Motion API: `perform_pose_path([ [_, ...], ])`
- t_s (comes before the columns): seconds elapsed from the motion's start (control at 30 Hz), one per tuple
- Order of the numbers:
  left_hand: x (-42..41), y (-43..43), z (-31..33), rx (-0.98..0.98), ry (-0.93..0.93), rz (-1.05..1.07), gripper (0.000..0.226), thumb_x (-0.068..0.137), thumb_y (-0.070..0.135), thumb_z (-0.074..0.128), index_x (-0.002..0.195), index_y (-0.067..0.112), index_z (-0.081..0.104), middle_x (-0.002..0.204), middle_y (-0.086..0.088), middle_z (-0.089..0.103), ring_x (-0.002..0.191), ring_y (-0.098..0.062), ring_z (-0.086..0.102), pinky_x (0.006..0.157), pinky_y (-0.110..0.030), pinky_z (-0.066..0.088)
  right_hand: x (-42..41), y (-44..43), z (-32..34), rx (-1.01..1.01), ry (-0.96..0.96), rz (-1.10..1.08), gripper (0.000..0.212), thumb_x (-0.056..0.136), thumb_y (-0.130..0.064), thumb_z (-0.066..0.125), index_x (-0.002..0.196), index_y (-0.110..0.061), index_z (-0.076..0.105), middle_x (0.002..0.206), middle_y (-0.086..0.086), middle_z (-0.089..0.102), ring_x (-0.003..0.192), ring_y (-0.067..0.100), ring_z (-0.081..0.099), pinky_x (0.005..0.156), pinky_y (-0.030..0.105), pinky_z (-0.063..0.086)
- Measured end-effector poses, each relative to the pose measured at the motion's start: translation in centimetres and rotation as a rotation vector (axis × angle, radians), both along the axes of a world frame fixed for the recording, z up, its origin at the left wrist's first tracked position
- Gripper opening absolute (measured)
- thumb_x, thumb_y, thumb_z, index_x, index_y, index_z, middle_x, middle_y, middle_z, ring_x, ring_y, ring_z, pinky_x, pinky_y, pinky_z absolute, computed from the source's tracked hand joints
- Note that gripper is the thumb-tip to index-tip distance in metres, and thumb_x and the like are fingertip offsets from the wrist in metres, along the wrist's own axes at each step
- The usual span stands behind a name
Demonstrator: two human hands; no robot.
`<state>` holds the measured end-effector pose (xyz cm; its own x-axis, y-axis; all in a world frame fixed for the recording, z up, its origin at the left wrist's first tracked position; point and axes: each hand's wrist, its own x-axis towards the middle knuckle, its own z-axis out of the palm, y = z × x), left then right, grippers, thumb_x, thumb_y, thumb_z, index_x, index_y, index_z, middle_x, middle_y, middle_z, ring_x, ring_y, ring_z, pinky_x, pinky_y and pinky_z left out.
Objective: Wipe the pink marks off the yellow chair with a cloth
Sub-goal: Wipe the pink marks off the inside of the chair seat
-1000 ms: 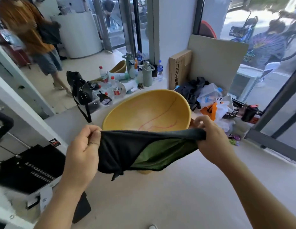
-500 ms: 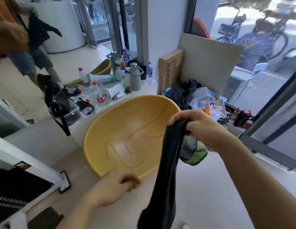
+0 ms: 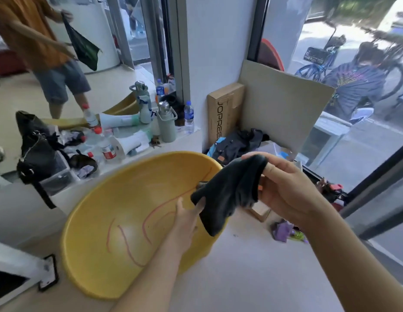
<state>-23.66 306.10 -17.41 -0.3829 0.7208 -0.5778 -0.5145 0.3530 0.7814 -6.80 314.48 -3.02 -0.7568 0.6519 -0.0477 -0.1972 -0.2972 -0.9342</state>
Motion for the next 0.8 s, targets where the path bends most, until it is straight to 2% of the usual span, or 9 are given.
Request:
perform_pose_path([
  [0.07,1.6,2.4,-0.5,0.063,-0.172,-0.054,0.042,0.091,0.032,0.061,0.12,0.003,0.056,0.11,-0.013,0.066,0.09,-0.027,0.064,0.074,-0.038,0.051,-0.4,2.4,-0.4,0.026,-0.051,-0.017,0.024,0.084,-0.025,0.054,0.095,-0.019,0.075,0.097,0.01,0.069,0.083,0.017,0.063,0.07,0.033,0.054],
  [0.13,3.0,3.8,-0.4,0.04,-0.082,-0.077,0.019,0.094,0.017,0.056,0.084,0.004,0.065,0.07,-0.007,0.063,0.06,-0.019,0.055,0.053,-0.025,0.041,-0.6,4.6,-0.9,0.058,-0.119,-0.066,0.026,0.095,-0.023,0.048,0.104,-0.018,0.072,0.097,0.013,0.067,0.081,0.019,0.058,0.068,0.034,0.055],
  [0.2,2.1,4.1,-1.2,-0.133,0.329,-0.11,0.03,0.093,0.02,0.056,0.063,0.015,0.056,0.054,-0.001,0.051,0.054,-0.019,0.047,0.051,-0.025,0.03,-0.3,6.9,-1.9,-0.002,-0.145,-0.116,0.029,0.101,-0.019,0.042,0.107,-0.017,0.071,0.091,0.01,0.067,0.073,0.015,0.059,0.065,0.033,0.053],
  [0.3,-1.6,3.3,-1.4,-0.315,0.881,-0.115,0.025,0.092,0.031,0.058,0.069,0.019,0.056,0.077,-0.004,0.065,0.08,-0.025,0.061,0.066,-0.031,0.043,0.4,10.1,-4.9,-0.157,-0.284,-0.19,0.028,0.098,-0.022,0.044,0.103,-0.018,0.072,0.081,0.001,0.065,0.065,0.011,0.06,0.066,0.034,0.049],
  [0.37,-3.6,2.7,0.5,-0.211,0.716,0.123,0.008,0.092,0.027,0.059,0.092,0.02,0.064,0.096,-0.003,0.066,0.086,-0.02,0.061,0.071,-0.024,0.047,0.2,11.0,-7.4,-0.314,-0.376,-0.297,0.025,0.09,-0.025,0.049,0.1,-0.016,0.071,0.091,0.004,0.067,0.079,0.018,0.062,0.07,0.033,0.048],
  [0.47,-6.0,2.2,3.1,0.055,0.191,0.342,0.018,0.094,0.019,0.057,0.111,0.02,0.062,0.088,-0.001,0.065,0.071,-0.012,0.058,0.06,-0.023,0.047,-1.0,11.7,-10.4,-0.495,-0.453,-0.498,0.015,0.087,-0.016,0.049,0.088,-0.008,0.062,0.085,0.009,0.065,0.076,0.022,0.061,0.066,0.03,0.047],
  [0.6,-8.5,0.8,4.8,0.095,0.196,0.065,0.028,0.089,0.0,0.056,0.11,0.017,0.066,0.091,-0.001,0.071,0.085,-0.015,0.065,0.074,-0.027,0.055,-2.9,11.5,-11.6,-0.438,-0.666,-0.434,0.008,0.086,-0.012,0.042,0.084,-0.009,0.048,0.084,0.011,0.048,0.081,0.028,0.049,0.072,0.037,0.04],
  [0.7,-10.0,-0.3,4.7,-0.166,0.734,-0.192,0.041,0.077,-0.006,0.07,0.097,0.03,0.07,0.091,0.004,0.075,0.083,-0.007,0.069,0.074,-0.021,0.056,-3.8,11.8,-11.3,-0.502,-0.521,-0.301,0.019,0.092,-0.022,0.041,0.084,-0.011,0.054,0.078,0.01,0.058,0.071,0.028,0.057,0.069,0.036,0.049],
  [0.8,-10.9,-1.3,5.1,-0.447,1.313,-0.325,0.017,0.077,0.021,0.074,0.074,0.037,0.068,0.073,0.017,0.066,0.07,-0.004,0.059,0.059,-0.025,0.045,-4.5,12.4,-11.3,-0.524,-0.46,-0.251,0.024,0.092,-0.025,0.04,0.083,-0.011,0.057,0.079,0.011,0.061,0.069,0.026,0.06,0.068,0.036,0.051],
])
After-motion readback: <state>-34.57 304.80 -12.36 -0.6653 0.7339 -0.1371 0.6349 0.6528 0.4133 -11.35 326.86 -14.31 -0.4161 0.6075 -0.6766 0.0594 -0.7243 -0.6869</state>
